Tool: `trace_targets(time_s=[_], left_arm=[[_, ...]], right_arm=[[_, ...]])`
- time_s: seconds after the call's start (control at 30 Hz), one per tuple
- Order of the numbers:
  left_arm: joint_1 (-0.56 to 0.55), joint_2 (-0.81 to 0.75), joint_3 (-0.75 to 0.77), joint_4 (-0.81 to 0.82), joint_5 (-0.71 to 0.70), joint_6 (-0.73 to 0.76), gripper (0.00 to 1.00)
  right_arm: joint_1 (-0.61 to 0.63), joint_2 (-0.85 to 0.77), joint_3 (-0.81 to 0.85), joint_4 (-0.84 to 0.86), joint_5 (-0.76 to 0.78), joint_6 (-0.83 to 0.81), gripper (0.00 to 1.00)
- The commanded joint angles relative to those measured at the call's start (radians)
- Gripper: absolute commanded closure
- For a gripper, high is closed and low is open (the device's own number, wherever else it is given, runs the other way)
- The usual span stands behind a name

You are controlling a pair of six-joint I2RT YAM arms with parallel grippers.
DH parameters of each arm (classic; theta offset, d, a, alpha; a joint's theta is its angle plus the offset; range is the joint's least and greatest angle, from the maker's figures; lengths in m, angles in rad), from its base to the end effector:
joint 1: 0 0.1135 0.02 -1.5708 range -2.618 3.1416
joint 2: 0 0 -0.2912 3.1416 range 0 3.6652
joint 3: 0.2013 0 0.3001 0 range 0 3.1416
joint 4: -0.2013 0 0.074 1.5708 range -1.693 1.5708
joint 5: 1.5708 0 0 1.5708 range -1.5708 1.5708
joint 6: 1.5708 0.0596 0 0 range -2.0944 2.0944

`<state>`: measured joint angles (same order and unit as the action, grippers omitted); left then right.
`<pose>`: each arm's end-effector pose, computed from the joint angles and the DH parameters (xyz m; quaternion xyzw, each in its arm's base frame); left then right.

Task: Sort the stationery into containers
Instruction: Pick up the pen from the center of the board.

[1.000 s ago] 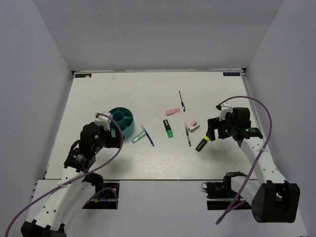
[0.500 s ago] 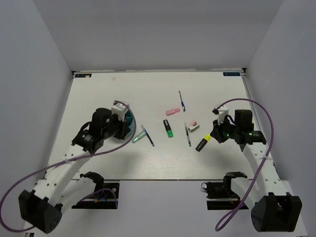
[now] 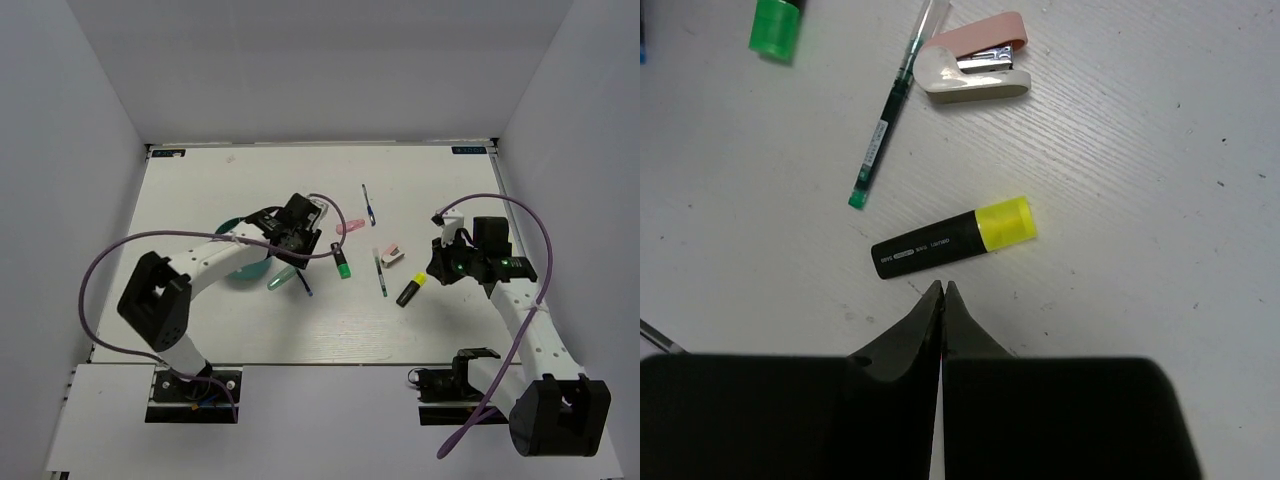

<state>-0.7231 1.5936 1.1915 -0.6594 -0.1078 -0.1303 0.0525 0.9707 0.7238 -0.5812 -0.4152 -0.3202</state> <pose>0.2934 -0.2504 0.2284 0.2693 0.9282 -0.0566 0.2506 0.2407 0.0367 0.2455 -0.2424 0.8822 0.1430 0.3775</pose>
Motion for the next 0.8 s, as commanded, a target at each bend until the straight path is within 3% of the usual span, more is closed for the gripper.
trace_targets(time_s=[0.0,0.03,0.37,0.5,0.77], left_arm=[[-0.018,0.052,0.071,-0.051,-0.18,-0.195,0.44],[-0.025,0.064,0.095,-0.06,-0.2,-0.269,0.42],[0.008,0.244,0.149,0.006,-0.26,-0.488,0.42],[0.013,0.229,0.117,0.021,-0.312,-0.575,0.47],[0.014,0.238,0.096,0.035,-0.368,-0.649,0.47]], right_arm=[[-0.002,0.006,0.032,0.015,0.03,0.024,1.0],[-0.003,0.006,0.032,0.017,0.03,0.026,0.99],[-0.005,0.0,0.022,0.02,0.052,0.021,0.98],[-0.006,-0.007,0.014,0.024,0.067,0.017,0.98],[-0.003,0.002,0.009,0.026,0.07,0.01,0.98]])
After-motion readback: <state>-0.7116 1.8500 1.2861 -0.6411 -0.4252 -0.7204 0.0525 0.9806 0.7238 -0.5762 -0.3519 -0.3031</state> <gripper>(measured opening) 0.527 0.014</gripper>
